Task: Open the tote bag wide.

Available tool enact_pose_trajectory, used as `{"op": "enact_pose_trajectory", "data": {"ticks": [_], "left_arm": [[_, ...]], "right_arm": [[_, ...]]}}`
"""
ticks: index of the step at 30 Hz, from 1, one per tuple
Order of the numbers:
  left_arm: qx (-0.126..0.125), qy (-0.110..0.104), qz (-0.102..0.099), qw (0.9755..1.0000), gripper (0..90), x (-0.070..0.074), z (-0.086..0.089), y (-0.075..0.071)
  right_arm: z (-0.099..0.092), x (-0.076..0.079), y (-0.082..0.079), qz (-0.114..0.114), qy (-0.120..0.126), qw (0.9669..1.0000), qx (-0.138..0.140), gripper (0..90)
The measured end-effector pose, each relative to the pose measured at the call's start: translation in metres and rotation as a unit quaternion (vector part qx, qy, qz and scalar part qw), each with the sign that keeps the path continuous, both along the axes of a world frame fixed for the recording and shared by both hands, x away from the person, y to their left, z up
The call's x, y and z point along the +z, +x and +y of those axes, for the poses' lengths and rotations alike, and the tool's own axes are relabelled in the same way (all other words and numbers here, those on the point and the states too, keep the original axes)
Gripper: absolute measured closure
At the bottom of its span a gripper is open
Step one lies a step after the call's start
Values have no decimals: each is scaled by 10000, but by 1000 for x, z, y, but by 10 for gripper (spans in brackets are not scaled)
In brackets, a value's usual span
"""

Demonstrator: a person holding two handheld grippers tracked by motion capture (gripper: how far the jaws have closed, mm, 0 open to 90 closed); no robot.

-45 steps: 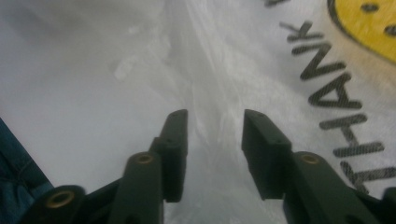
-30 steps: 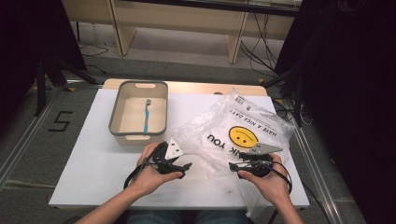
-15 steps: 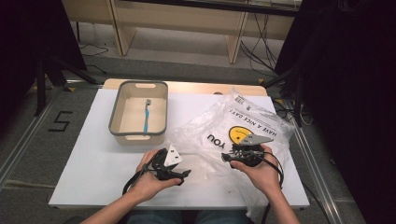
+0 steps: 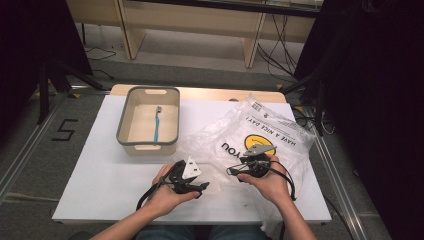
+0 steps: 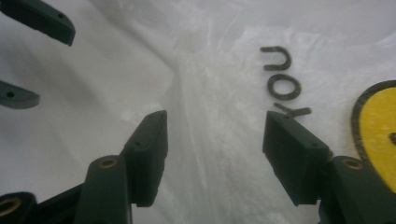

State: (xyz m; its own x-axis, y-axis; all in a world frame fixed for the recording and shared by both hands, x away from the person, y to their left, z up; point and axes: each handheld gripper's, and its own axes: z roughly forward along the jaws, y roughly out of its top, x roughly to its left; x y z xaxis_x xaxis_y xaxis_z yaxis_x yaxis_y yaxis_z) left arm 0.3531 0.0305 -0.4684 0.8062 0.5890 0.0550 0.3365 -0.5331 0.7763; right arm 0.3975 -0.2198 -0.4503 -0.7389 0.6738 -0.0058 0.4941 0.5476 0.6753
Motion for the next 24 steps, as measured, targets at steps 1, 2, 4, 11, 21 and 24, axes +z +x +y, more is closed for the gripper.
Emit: {"op": "enact_pose_trajectory", "data": {"ticks": [1,2,4,11,21,24], "left_arm": [[-33,22,10,10000,468,-1,-1,1],[-47,24,27,10000,479,-2,-2,0],[-89,56,53,9999,489,-4,-3,0],[-152,56,70,9998,544,-6,-7,2],[-236,133,22,9996,685,-7,-26,9],[-250,155,21,9996,727,-10,-35,13]], "right_arm": [[2,-2,0,52,-50,10000,58,411],[3,-4,0,85,-127,9998,138,408],[5,-8,-1,119,-234,9994,230,419],[7,-19,-1,215,-545,9980,257,656],[4,-13,-2,234,-245,9994,120,868],[1,-10,-3,222,-175,9996,71,900]]}}
